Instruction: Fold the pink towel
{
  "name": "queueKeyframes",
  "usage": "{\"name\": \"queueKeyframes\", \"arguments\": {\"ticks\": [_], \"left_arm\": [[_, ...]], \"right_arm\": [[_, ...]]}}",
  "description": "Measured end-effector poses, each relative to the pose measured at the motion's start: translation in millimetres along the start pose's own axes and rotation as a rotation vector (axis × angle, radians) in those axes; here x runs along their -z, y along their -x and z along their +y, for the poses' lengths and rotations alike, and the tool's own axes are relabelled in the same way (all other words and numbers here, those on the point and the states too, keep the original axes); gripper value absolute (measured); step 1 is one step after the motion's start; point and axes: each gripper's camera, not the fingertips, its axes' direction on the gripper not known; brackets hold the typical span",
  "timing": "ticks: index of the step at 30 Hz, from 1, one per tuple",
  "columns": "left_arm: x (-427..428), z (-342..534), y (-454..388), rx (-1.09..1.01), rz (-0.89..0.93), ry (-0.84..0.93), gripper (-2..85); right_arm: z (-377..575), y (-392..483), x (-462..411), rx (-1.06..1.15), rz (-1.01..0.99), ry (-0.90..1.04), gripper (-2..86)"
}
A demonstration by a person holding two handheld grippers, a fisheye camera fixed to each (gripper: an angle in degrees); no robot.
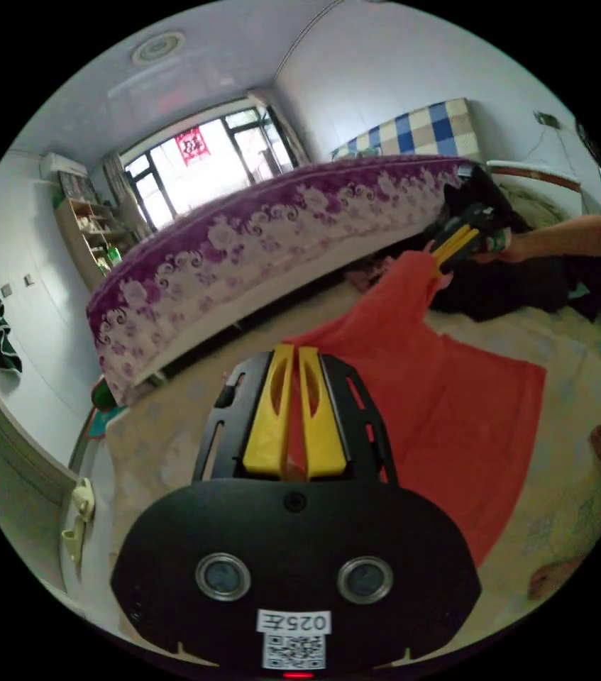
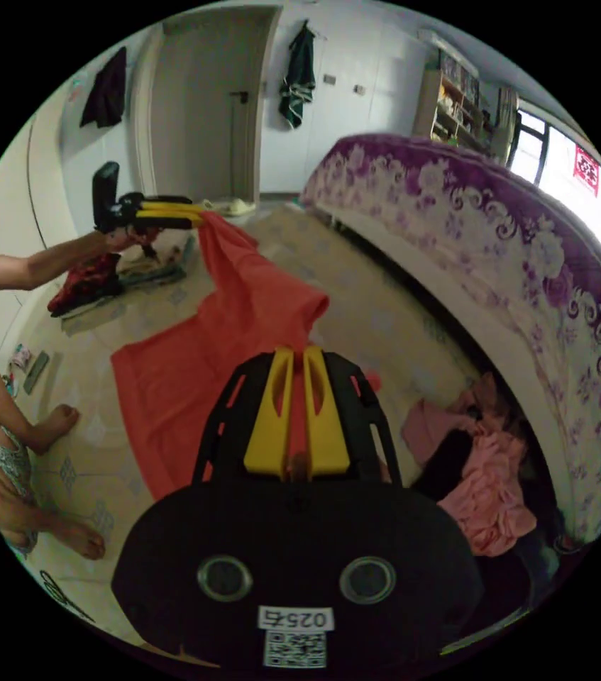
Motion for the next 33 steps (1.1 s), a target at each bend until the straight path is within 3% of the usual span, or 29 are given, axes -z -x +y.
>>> {"name": "queueKeyframes", "arguments": {"ticks": [3, 6, 7, 9, 11, 18, 20, 24, 33], "left_arm": [[12.3, 48.9, -45.5, -0.096, 0.048, 0.051, -1.3], [-14.8, 117.6, -98.4, -0.066, 0.187, 0.280, 0.8], [-24.5, 137.8, -112.4, -0.058, 0.191, 0.368, 1.4], [-27.5, 153.3, -112.6, 0.034, 0.137, 0.447, 1.9], [-16.6, 158.5, -96.5, 0.138, 0.117, 0.462, 2.0], [4.2, 154.3, -1.1, 0.568, 0.308, 0.331, 2.7], [-12.0, 142.5, 25.3, 0.670, 0.336, 0.337, 3.1], [-73.6, 142.8, 66.0, 0.883, 0.517, 0.561, 3.8], [-95.5, 176.6, 136.8, 1.176, 0.643, 0.584, 7.7]], "right_arm": [[55.1, 24.0, -5.0, 0.012, -0.046, 0.034, 2.0], [128.2, 43.9, -47.0, -0.098, -0.059, 0.246, 6.3], [152.6, 46.3, -60.6, -0.149, -0.057, 0.340, 7.3], [179.1, 43.6, -59.9, -0.248, -0.049, 0.354, 7.8], [196.7, 36.2, -45.0, -0.323, -0.104, 0.311, 7.9], [213.9, -17.5, 5.6, -0.542, -0.277, 0.029, 13.4], [205.0, -35.2, 0.7, -0.605, -0.267, 0.038, 12.7], [203.9, -79.2, -32.7, -0.755, -0.364, 0.216, 10.8], [248.0, -168.9, -55.4, -1.004, -0.616, 0.254, 11.3]]}}
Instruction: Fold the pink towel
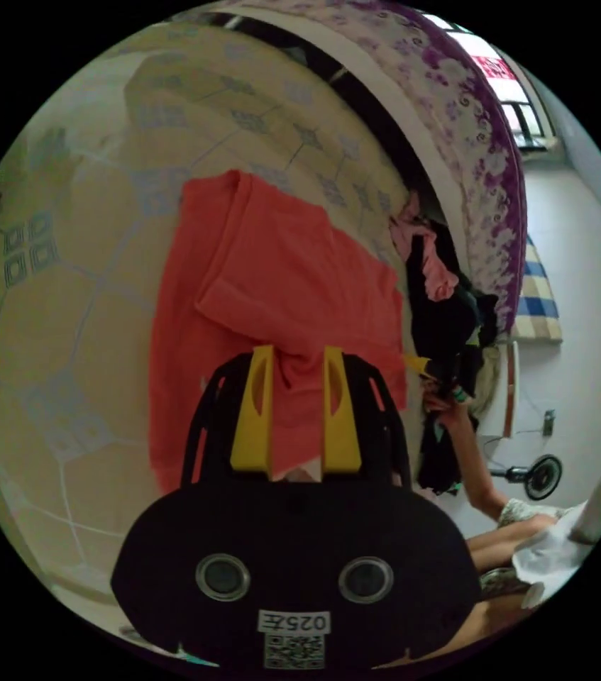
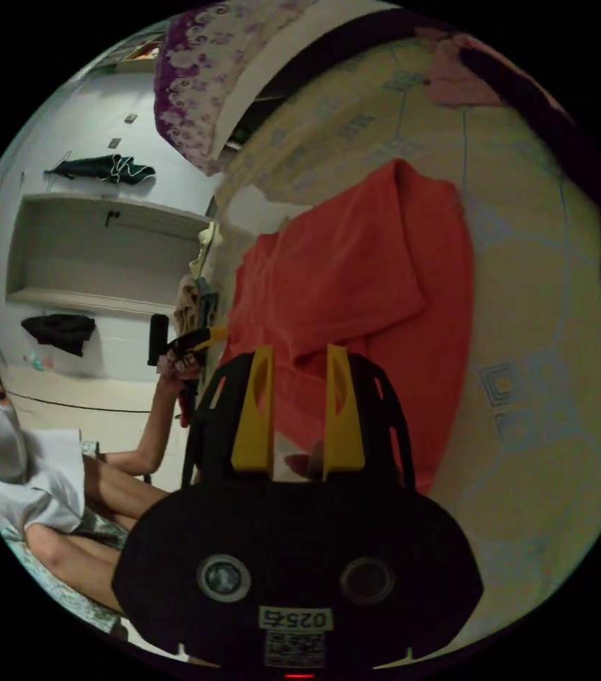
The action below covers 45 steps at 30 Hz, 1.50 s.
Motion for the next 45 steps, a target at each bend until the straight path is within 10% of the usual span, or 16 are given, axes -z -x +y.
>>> {"name": "queueKeyframes", "arguments": {"ticks": [13, 27, 34, 45], "left_arm": [[17.8, -34.4, 52.4, 0.176, 0.121, 0.012, 4.3], [92.0, -68.3, 9.3, -0.117, 0.066, -0.097, -1.3], [112.7, 67.3, 2.8, -0.368, -0.022, -0.223, -1.3], [68.6, 166.8, 81.8, -0.198, 0.082, -0.281, -1.5]], "right_arm": [[-43.5, -99.7, 7.8, -0.303, -0.164, -0.057, 4.6], [-131.7, -65.9, 38.5, -0.076, -0.172, -0.117, -0.6], [-37.6, -38.1, 14.6, 0.109, -0.078, -0.077, -0.9], [58.8, -134.8, -99.5, -0.068, -0.214, -0.280, -0.6]]}}
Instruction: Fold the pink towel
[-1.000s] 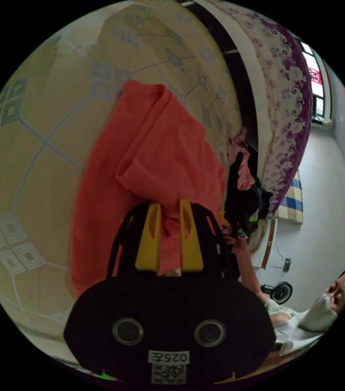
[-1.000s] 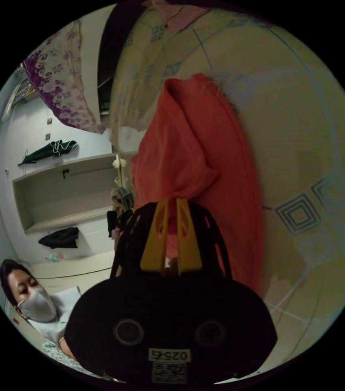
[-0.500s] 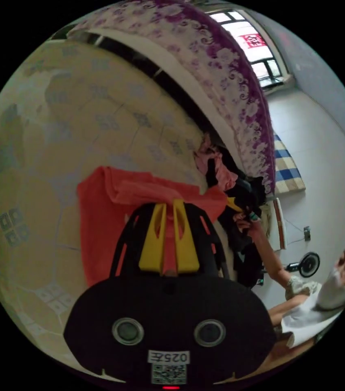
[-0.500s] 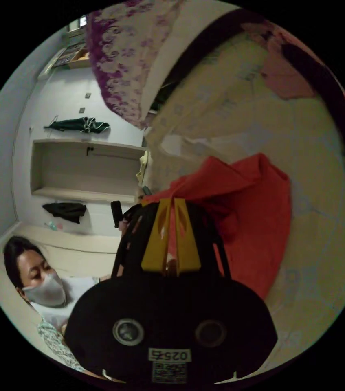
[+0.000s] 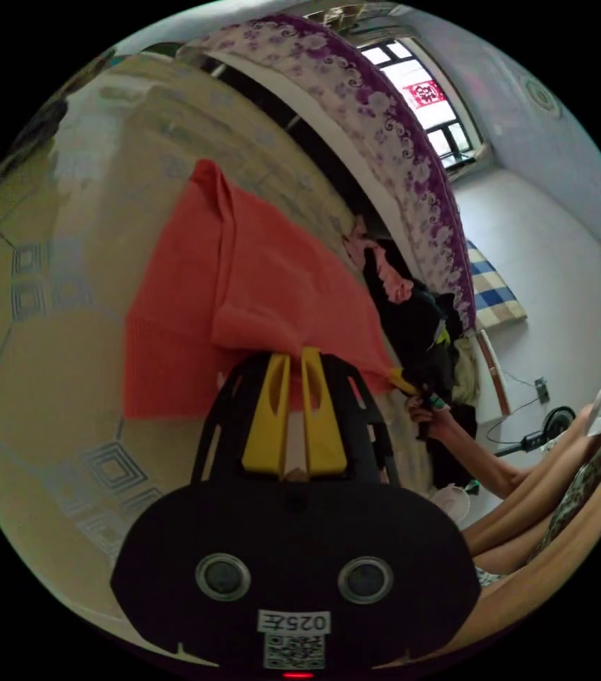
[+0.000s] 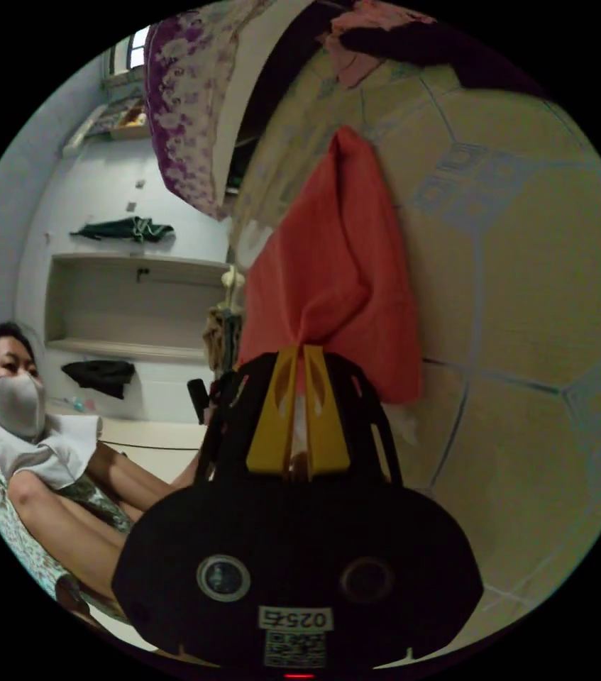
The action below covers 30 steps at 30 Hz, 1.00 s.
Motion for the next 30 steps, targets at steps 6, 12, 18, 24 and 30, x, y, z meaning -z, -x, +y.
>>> {"name": "queueKeyframes", "arguments": {"ticks": [6, 12, 18, 24, 30], "left_arm": [[15.0, 0.9, -24.6, -0.094, -0.105, 0.059, -1.0], [3.7, 37.4, 19.0, 0.277, -0.041, 0.104, 3.5], [3.0, 75.3, 18.1, 0.568, 0.172, 0.113, 6.7], [-58.3, 76.8, 1.3, 0.636, 0.241, 0.073, 12.8], [-52.9, 70.5, -6.4, 0.661, 0.101, -0.022, 13.6]], "right_arm": [[9.4, 32.9, -49.9, 0.146, 0.186, 0.080, -0.2], [11.2, 14.9, -127.0, 0.196, 0.317, 0.345, 6.4], [-28.9, 73.2, -172.8, 0.458, 0.299, 0.283, 14.3], [-143.8, 113.6, -366.0, 0.779, 0.325, 0.665, 16.9], [-199.1, 124.4, -559.9, 0.813, 0.314, 0.995, 16.7]]}}
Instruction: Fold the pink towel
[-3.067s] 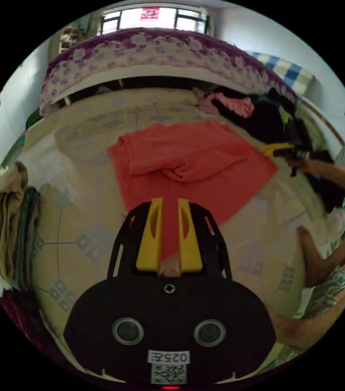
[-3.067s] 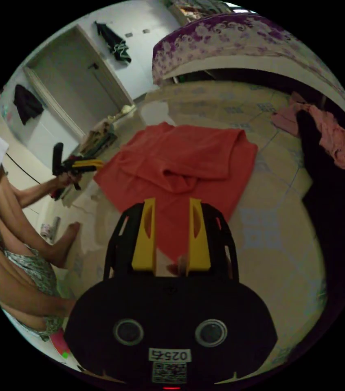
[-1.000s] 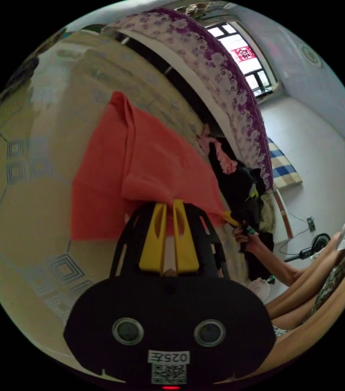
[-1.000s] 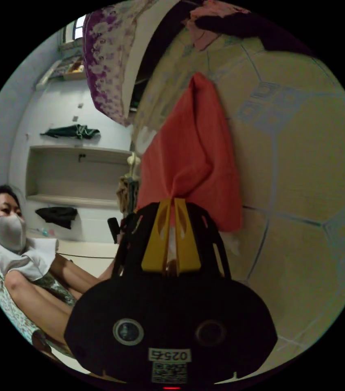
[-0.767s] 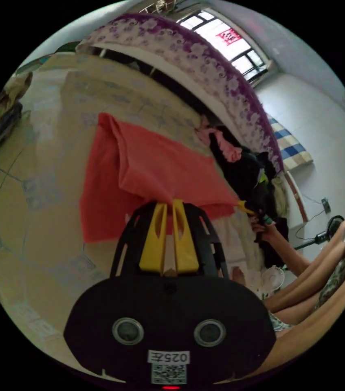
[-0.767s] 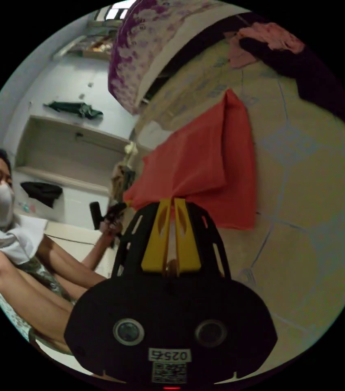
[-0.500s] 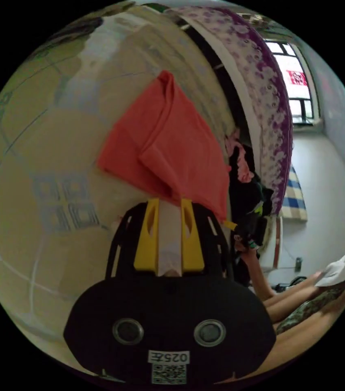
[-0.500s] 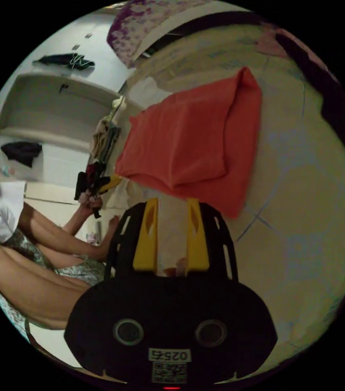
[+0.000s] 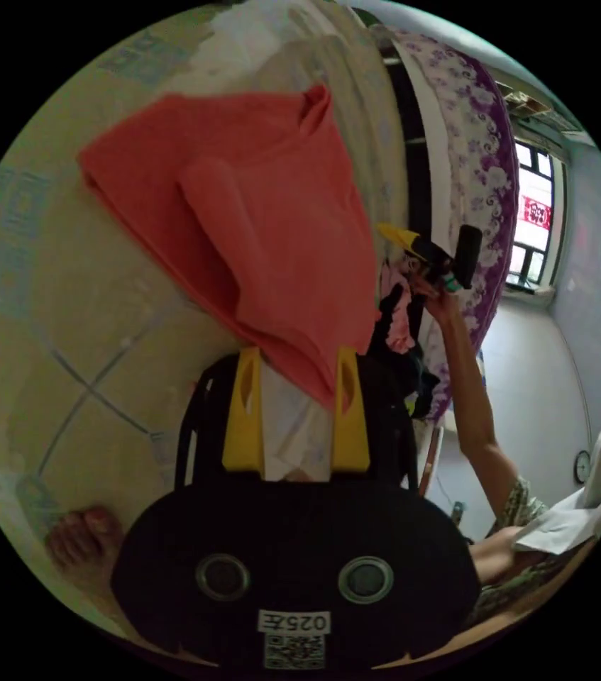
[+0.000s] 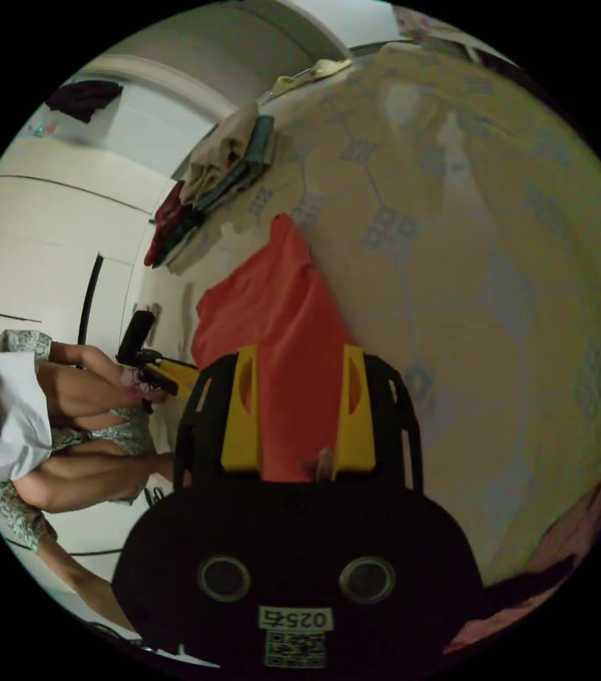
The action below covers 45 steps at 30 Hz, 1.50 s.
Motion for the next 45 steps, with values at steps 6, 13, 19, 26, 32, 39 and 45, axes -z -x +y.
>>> {"name": "queueKeyframes", "arguments": {"ticks": [6, 13, 19, 26, 32, 39, 45], "left_arm": [[43.6, 3.6, 2.6, -0.071, -0.277, -0.238, 12.0], [4.5, -16.7, -17.0, -0.254, -0.437, -0.189, 15.0], [-12.3, -18.1, -29.6, -0.344, -0.538, -0.141, 15.6], [-67.9, -30.1, -37.7, -0.436, -0.518, 0.064, 12.9], [-97.5, -29.4, -26.5, -0.350, -0.424, 0.047, 2.1], [-82.6, 24.7, -105.2, -0.713, -0.315, -0.025, 0.1], [-199.0, 91.3, -208.0, -1.081, -0.139, 0.101, -0.8]], "right_arm": [[-135.8, 18.2, -78.3, 0.202, 0.003, 0.104, 16.0], [-252.7, 49.4, -161.5, 0.375, 0.103, 0.356, 16.1], [-311.7, 69.9, -218.5, 0.423, 0.139, 0.621, 13.4], [-350.8, 87.6, -254.3, 0.420, 0.187, 0.777, 8.6], [-354.7, 120.2, -279.0, 0.472, 0.250, 0.885, 1.1], [-265.0, 175.5, -127.7, 0.534, 0.197, 0.488, -0.1], [-50.8, 173.7, -4.5, 0.378, 0.335, 0.414, 0.2]]}}
